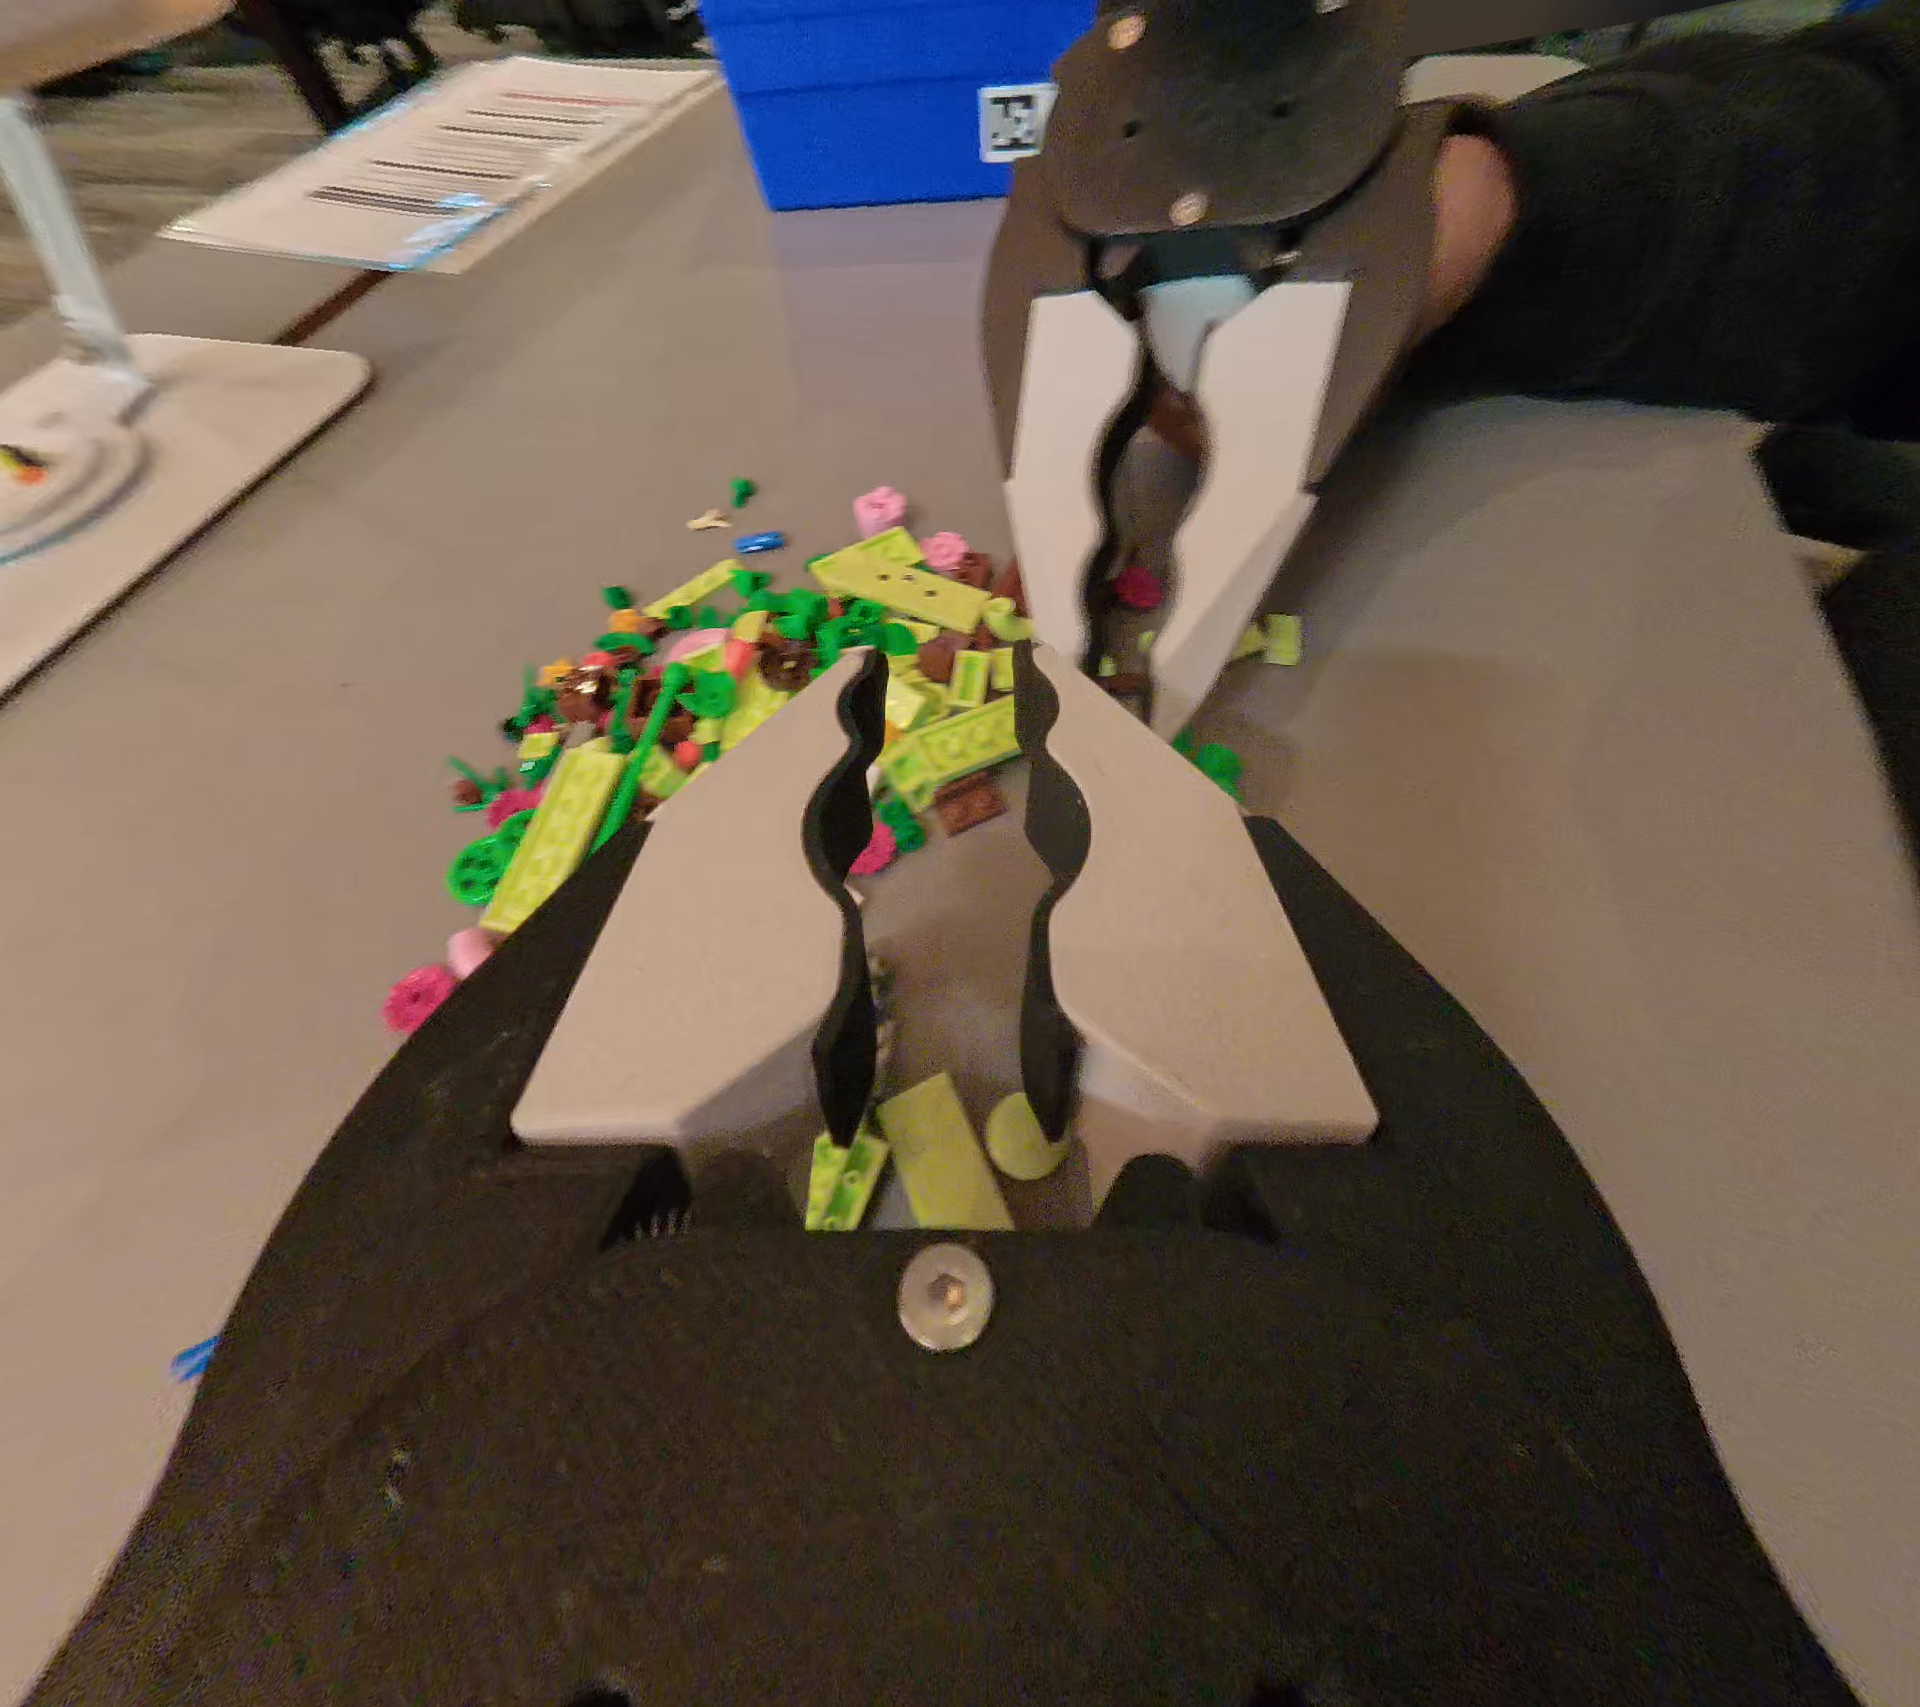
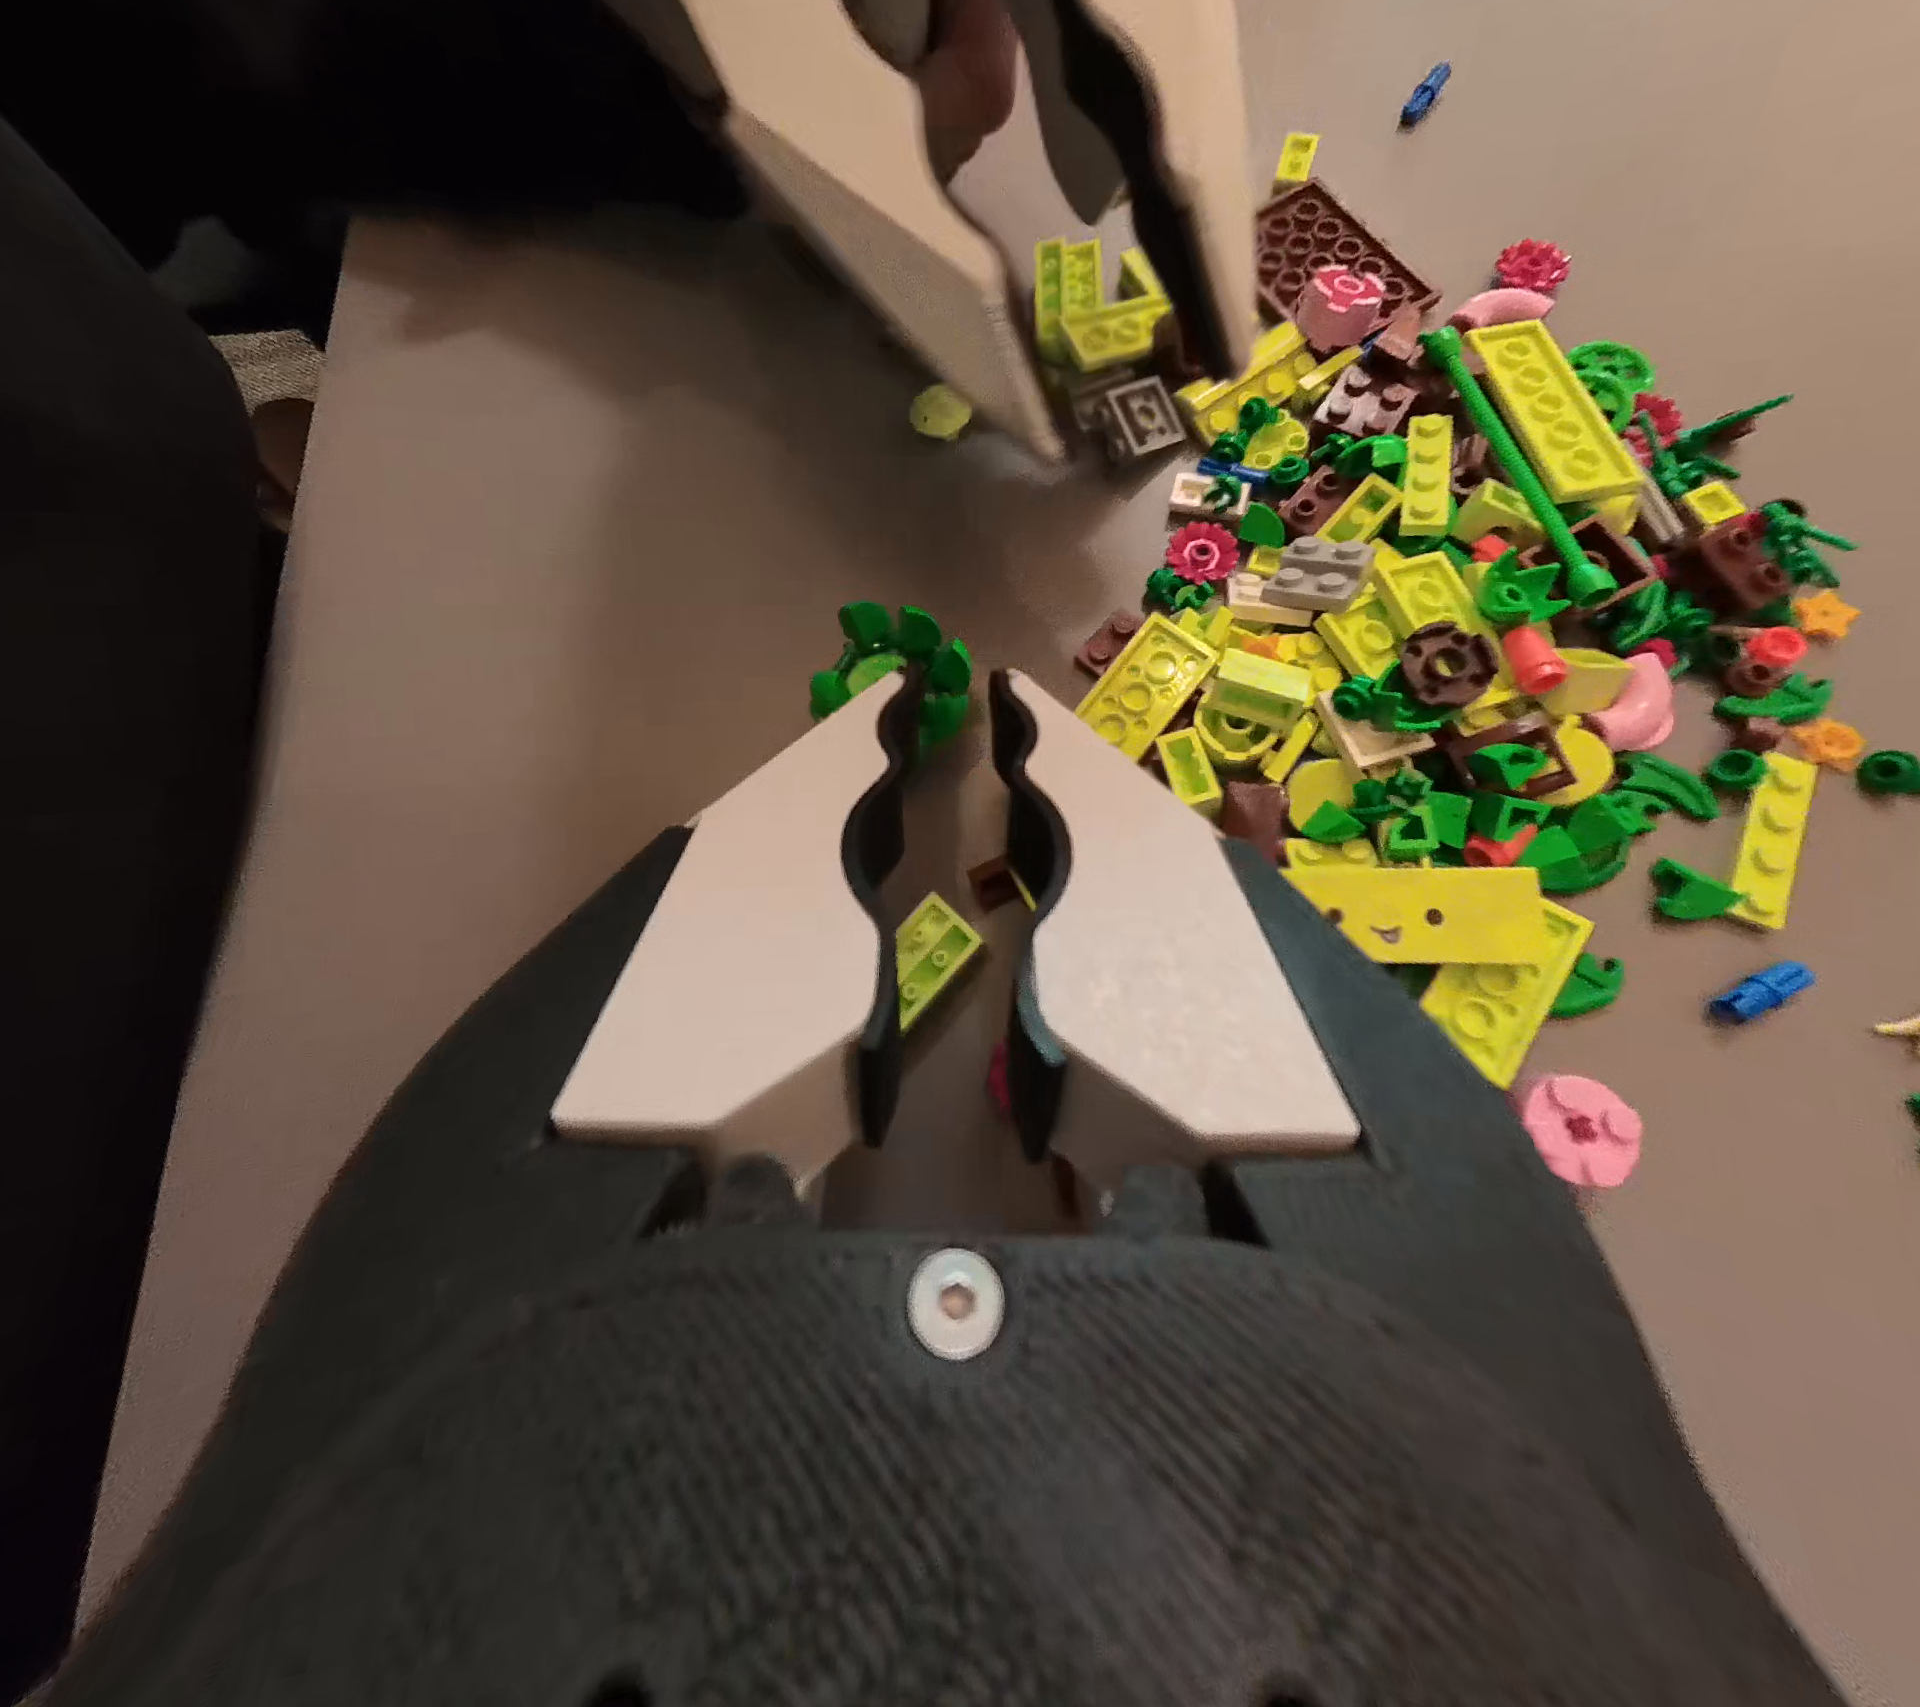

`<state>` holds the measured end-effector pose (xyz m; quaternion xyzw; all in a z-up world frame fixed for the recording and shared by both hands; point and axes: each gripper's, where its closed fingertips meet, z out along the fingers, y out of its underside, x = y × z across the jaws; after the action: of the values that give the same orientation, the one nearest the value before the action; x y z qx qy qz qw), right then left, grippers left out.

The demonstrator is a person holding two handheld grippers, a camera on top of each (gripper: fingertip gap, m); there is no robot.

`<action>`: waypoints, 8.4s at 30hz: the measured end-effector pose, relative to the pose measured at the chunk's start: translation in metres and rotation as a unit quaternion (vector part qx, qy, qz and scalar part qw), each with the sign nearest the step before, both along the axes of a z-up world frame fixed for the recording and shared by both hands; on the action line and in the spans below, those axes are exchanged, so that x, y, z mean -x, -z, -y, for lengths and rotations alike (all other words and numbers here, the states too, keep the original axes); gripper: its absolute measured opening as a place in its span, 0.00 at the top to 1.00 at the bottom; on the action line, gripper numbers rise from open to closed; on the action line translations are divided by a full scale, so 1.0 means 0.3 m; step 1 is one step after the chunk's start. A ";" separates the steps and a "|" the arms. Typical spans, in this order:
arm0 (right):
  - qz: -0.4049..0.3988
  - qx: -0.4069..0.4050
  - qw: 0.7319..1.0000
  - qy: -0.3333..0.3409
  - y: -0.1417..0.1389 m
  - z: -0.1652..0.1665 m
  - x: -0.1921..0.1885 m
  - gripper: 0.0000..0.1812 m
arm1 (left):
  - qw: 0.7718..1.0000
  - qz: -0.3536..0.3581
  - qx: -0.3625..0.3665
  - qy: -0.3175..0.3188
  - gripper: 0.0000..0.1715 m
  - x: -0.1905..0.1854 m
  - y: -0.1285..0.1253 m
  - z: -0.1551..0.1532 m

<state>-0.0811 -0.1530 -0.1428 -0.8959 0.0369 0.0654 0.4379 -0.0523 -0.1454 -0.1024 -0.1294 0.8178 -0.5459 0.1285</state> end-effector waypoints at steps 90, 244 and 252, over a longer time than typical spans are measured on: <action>-0.168 -0.209 0.956 0.117 -0.188 -0.022 -0.101 0.98 | 0.964 0.208 -0.139 -0.086 1.00 0.000 -0.025 0.034; -0.210 -0.245 0.941 0.105 -0.215 -0.007 -0.113 0.99 | 0.996 -0.081 -0.004 -0.044 0.88 0.005 0.022 0.013; -0.123 -0.254 0.945 0.165 -0.221 -0.060 -0.133 0.99 | 0.993 0.052 -0.032 -0.097 0.98 -0.030 -0.028 0.001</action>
<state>-0.0413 -0.1349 -0.0764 -0.7213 0.2206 0.1094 0.6474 -0.0433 -0.1456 -0.0941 -0.1753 0.8107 -0.5102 0.2276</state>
